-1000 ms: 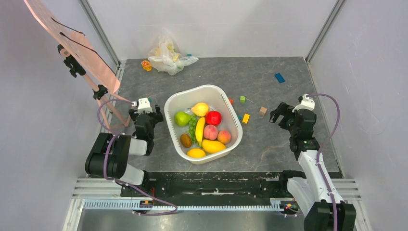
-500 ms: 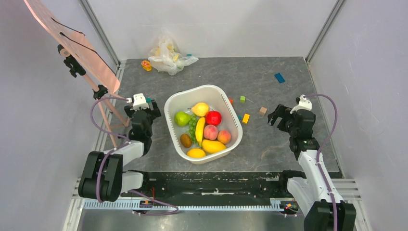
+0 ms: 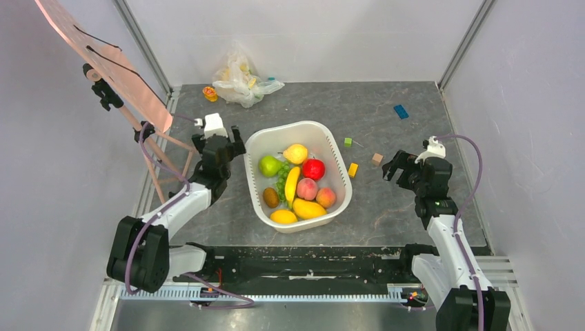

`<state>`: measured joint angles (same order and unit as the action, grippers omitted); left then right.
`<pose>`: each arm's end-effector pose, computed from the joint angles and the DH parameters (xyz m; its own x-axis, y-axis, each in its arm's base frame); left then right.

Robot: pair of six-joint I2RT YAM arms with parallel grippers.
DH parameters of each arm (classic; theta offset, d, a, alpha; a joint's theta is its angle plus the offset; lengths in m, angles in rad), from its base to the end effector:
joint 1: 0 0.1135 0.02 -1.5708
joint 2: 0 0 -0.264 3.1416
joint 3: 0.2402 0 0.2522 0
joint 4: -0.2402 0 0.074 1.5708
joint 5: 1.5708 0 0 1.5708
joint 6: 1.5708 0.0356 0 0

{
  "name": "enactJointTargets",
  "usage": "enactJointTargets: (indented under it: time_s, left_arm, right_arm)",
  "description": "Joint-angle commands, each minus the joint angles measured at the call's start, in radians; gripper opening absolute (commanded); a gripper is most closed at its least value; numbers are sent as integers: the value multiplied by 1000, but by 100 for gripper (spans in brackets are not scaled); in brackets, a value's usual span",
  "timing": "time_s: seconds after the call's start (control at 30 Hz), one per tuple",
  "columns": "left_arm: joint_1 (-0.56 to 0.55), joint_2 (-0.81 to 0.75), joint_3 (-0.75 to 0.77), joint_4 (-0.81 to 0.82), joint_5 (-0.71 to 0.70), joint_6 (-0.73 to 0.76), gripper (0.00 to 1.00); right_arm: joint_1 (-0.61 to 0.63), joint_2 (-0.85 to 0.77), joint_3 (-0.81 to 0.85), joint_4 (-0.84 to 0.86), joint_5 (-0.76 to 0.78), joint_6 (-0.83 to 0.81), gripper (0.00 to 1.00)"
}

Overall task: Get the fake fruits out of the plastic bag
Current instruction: Adjust the bin at the center of the board, then pick up the plastic bag at the center of the board.

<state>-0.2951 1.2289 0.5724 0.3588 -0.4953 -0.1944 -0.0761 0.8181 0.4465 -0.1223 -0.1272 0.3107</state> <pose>0.2564 -0.0603 0.2293 -0.2408 -0.1044 -0.9649 -0.2297 0.9721 -0.0479 0.1856 -0.0096 0.2213 -0.4610 0.3393 -0.8199 0.1103 0.9388 0.3265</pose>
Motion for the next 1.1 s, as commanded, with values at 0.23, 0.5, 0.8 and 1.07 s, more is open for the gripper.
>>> enactJointTargets:
  time_s: [0.23,0.5,0.8,1.07]
  left_arm:
    - [-36,266,377,-147,-65,-118,100]
    - [-36,546,656,-168,-123,-205,100]
    - [-6,808,968,-248,-162,-302,100]
    - [89,984,1206,-389,-84,-434,100]
  right_arm:
    - [-2,-5,-33,48,-43,21,98]
    - [-1,10,-50,73,-64,37,98]
    - [-2,34,-60,100,-95,64,98]
    - [-2,58,-54,114,-123,83,98]
